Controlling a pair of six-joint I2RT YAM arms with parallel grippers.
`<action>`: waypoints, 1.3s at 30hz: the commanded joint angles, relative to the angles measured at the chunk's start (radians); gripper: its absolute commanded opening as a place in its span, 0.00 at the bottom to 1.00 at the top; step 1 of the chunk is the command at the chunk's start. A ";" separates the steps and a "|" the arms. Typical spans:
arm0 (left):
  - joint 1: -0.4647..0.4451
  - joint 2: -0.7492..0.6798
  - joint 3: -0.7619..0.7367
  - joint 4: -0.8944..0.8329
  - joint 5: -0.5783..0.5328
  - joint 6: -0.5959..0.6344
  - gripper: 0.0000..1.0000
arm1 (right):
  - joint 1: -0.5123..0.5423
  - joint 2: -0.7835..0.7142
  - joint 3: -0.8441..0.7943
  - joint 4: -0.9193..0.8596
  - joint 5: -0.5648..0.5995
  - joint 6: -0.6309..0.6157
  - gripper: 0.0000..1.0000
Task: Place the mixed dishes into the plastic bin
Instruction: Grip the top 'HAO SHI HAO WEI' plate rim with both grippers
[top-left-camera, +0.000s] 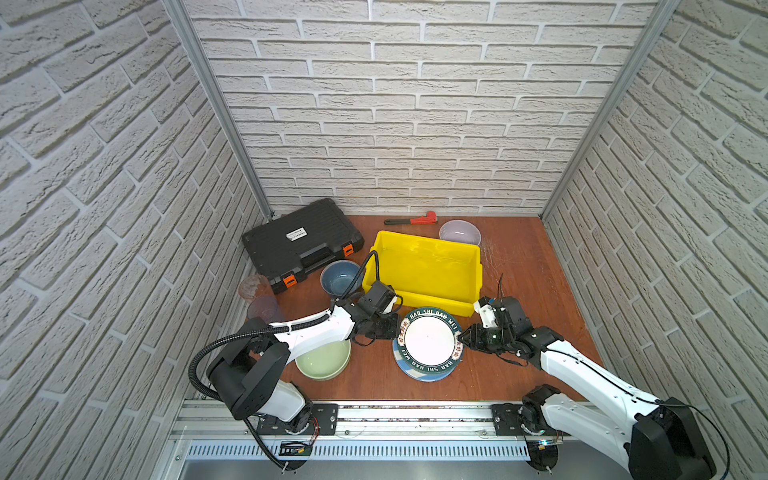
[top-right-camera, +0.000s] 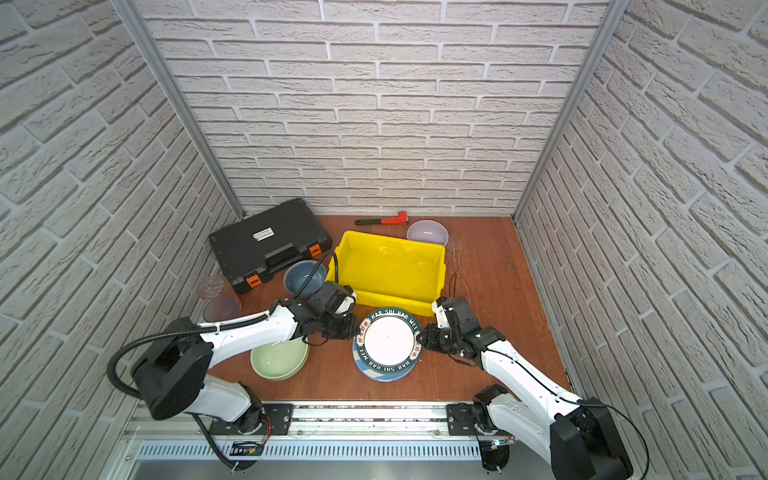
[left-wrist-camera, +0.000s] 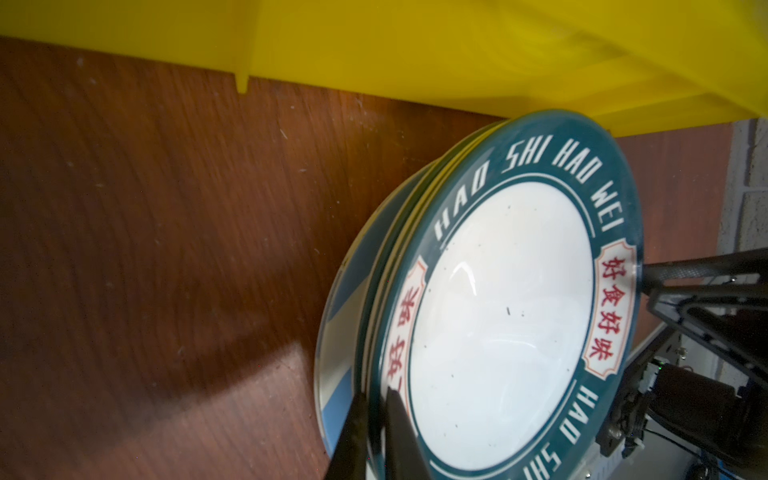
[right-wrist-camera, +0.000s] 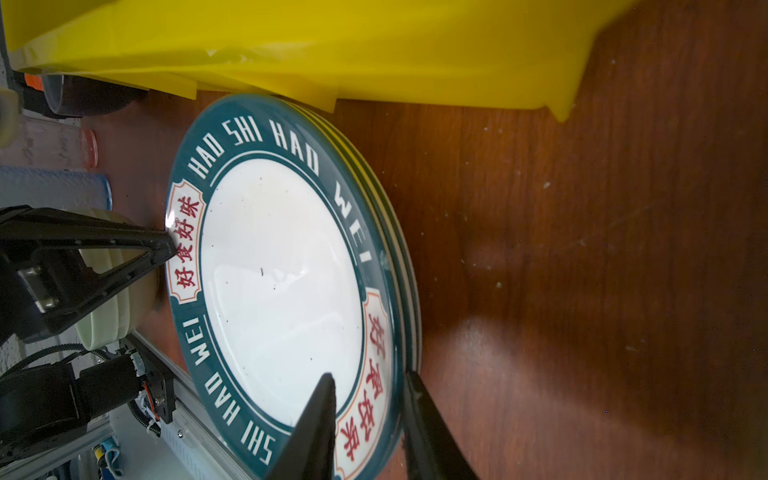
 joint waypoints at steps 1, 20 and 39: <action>-0.004 0.046 -0.027 -0.005 -0.002 0.019 0.10 | 0.017 -0.015 -0.011 0.063 -0.007 0.023 0.29; -0.015 0.117 -0.045 0.019 0.006 0.036 0.06 | 0.018 -0.081 -0.063 0.218 -0.080 0.115 0.20; -0.025 0.034 0.007 -0.083 -0.044 0.051 0.14 | 0.017 -0.077 -0.026 0.177 -0.066 0.090 0.06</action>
